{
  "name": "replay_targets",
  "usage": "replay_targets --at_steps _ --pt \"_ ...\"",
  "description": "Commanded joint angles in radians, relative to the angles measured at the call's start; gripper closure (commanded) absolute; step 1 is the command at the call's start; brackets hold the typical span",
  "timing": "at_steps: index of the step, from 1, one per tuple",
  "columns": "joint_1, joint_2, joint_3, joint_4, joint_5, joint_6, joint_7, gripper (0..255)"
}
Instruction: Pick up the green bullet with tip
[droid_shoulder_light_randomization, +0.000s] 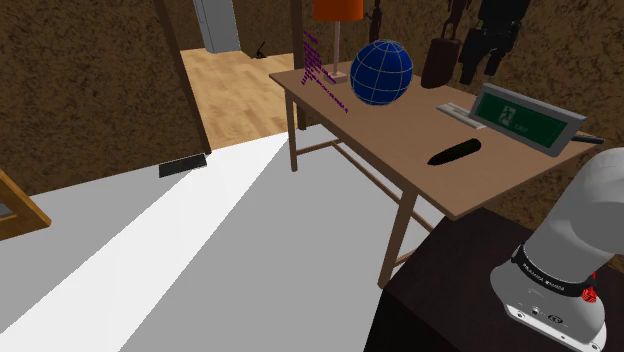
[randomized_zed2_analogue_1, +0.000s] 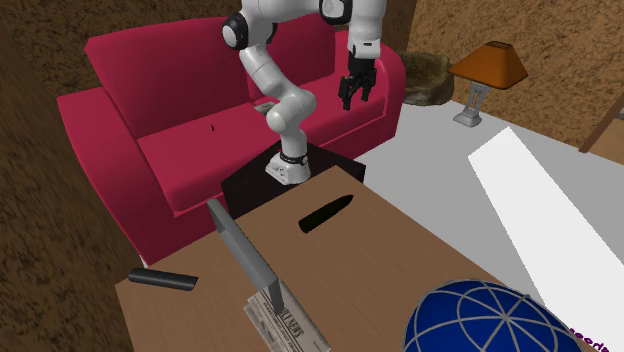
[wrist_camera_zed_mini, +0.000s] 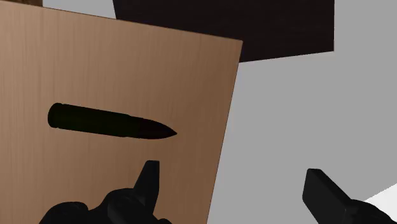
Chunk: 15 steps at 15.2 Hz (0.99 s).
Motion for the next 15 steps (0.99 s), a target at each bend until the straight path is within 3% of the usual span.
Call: replay_targets --at_steps 1,8,15 --pt "0.000 0.000 0.000 0.000 0.000 0.000 0.000 0" --pt "0.067 -0.164 -0.143 -0.278 -0.179 0.171 -0.379 0" --pt "0.096 -0.231 -0.365 -0.467 -0.416 0.380 -0.767 0"
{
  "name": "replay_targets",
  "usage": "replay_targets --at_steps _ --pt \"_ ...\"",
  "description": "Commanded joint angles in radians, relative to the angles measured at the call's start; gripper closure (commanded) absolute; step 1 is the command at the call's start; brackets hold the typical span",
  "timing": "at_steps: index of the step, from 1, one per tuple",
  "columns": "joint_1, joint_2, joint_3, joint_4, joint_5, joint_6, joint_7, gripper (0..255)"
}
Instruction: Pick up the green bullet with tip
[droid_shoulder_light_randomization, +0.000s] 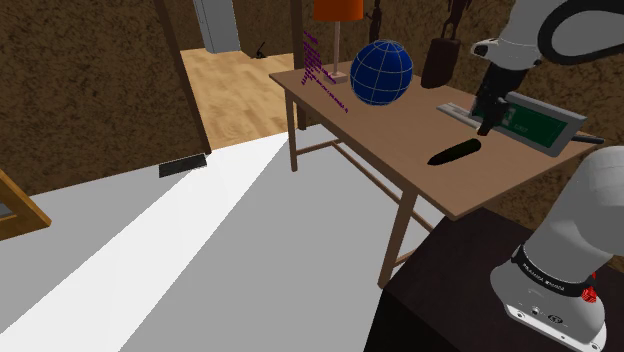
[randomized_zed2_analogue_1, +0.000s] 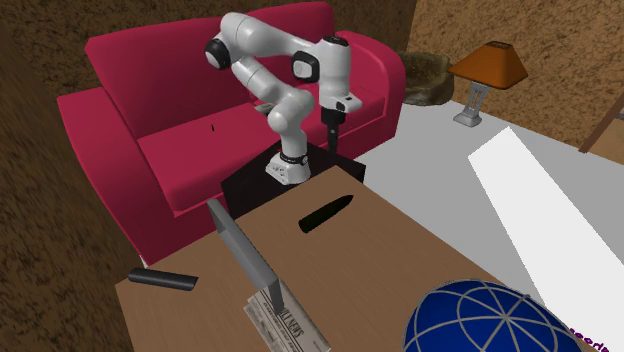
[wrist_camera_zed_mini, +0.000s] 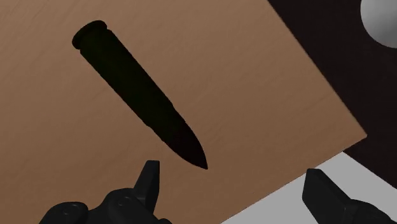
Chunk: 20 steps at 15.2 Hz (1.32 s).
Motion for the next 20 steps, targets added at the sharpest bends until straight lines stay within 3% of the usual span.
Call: replay_targets --at_steps 1,7,11,20 --pt "0.009 -0.001 -0.071 -0.041 -0.074 0.070 -0.116 0" --pt "0.054 0.101 -0.334 -0.085 -0.294 0.316 -0.444 0" --pt "0.151 0.232 -0.540 -0.056 -0.413 0.502 -0.653 0" --pt "0.183 0.343 -0.645 -0.088 -0.488 0.652 -0.621 0"
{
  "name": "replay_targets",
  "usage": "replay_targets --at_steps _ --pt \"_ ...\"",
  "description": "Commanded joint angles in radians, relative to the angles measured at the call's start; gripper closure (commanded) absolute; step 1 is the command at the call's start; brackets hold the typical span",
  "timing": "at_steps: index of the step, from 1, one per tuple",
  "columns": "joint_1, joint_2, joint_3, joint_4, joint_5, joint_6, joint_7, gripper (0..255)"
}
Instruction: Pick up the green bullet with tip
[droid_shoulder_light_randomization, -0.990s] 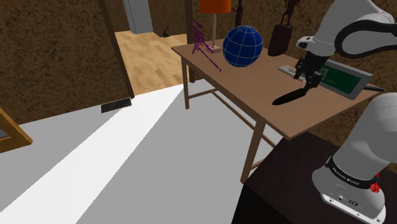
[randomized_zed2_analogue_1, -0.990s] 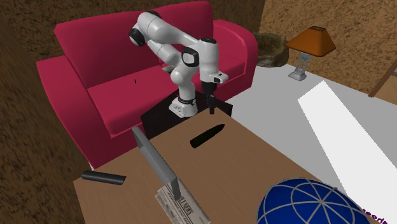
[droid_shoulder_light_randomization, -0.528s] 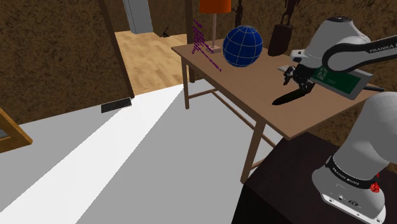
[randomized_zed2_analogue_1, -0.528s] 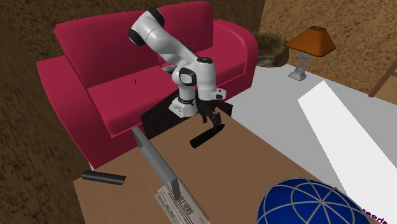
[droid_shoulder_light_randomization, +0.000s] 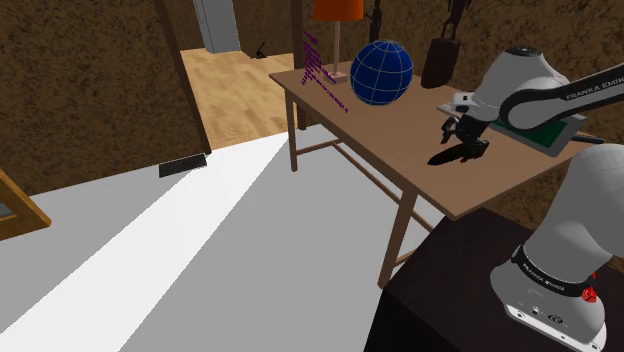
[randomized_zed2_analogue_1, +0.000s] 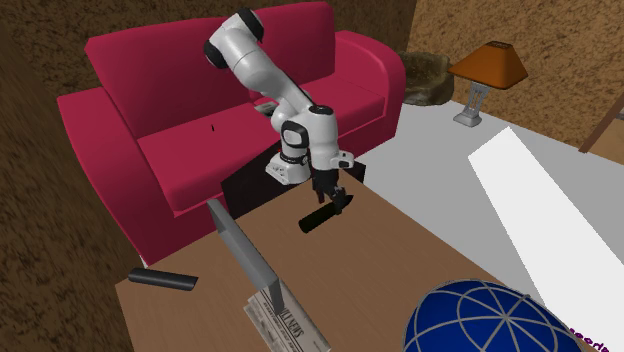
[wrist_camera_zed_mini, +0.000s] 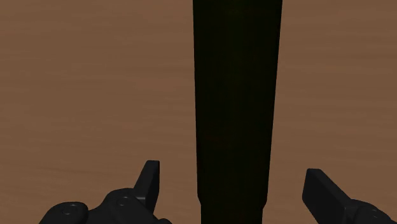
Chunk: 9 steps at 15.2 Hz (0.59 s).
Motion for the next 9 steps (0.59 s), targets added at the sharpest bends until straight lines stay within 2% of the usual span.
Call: replay_targets --at_steps 1,2,9 --pt "0.002 0.009 -0.009 -0.003 -0.006 0.013 0.002 0" --pt "0.002 0.009 -0.007 -0.003 -0.006 0.012 0.003 255" --pt "0.003 0.009 -0.008 -0.002 -0.006 0.013 0.003 255"
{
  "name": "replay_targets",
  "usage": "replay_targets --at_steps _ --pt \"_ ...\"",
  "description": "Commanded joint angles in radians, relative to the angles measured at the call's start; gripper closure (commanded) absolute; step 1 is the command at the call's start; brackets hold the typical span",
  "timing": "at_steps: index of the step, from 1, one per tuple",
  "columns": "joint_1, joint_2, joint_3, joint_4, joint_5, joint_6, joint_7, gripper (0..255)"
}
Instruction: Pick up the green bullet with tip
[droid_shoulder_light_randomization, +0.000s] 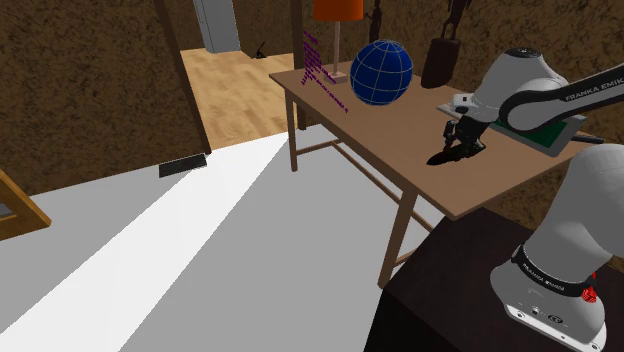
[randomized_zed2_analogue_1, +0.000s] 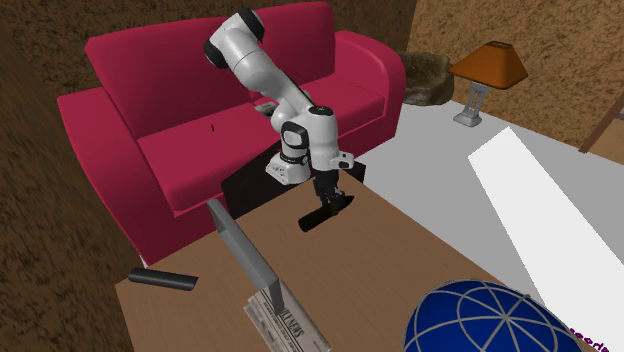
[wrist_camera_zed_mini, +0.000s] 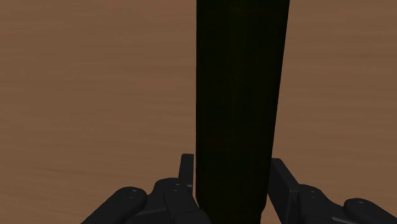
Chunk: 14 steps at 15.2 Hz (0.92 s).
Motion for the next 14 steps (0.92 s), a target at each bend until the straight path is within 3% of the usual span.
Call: replay_targets --at_steps 1,14 --pt "0.000 0.001 0.000 0.000 0.000 0.001 0.000 255" --pt "-0.036 -0.157 0.151 0.061 0.114 -0.225 -0.051 255"
